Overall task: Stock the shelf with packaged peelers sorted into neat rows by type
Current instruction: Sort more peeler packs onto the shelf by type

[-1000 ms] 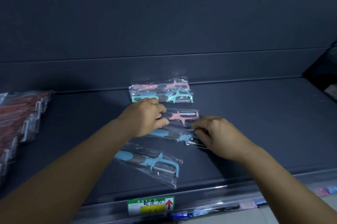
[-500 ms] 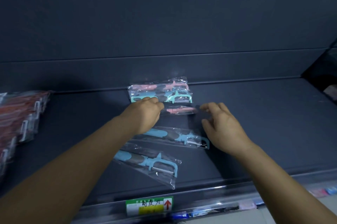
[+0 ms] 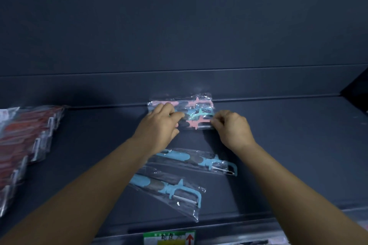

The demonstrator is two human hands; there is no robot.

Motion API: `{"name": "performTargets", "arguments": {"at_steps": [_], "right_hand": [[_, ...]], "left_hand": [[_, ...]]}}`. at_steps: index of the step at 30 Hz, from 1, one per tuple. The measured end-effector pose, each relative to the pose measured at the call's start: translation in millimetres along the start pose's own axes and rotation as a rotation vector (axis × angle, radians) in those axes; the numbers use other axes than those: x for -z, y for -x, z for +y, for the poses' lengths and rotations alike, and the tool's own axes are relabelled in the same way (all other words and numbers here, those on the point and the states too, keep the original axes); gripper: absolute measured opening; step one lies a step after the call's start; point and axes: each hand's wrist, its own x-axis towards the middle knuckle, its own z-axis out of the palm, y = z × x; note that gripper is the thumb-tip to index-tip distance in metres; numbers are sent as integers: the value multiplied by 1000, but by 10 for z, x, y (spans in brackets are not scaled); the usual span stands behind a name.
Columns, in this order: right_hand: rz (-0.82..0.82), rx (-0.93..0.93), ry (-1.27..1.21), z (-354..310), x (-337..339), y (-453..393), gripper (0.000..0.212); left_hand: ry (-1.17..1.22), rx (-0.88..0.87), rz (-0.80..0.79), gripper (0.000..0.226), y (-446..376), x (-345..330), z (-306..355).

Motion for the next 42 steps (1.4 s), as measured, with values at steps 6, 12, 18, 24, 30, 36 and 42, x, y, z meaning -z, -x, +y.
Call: {"name": "performTargets", "arguments": {"at_steps": [6, 12, 18, 24, 30, 36, 42], "right_hand": [[5, -59, -24, -6, -25, -64, 19], [-2, 30, 39, -102, 50, 216, 31], [-55, 175, 102, -180, 96, 729, 24], [29, 126, 77, -142, 119, 1024, 18], [-5, 132, 54, -207, 114, 1244, 20], [-120, 133, 50, -335, -5, 1387, 20], [-247, 108, 114, -421, -53, 1474, 27]], "left_hand": [[-47, 37, 16, 45, -39, 4, 21], [212, -22, -212, 38, 173, 209, 206], [157, -26, -334, 39, 468, 212, 209], [111, 40, -301, 27, 518, 261, 197], [150, 17, -344, 19, 729, 476, 87], [219, 16, -343, 19, 1016, 496, -70], [254, -44, -402, 31, 1100, 478, -120]]}}
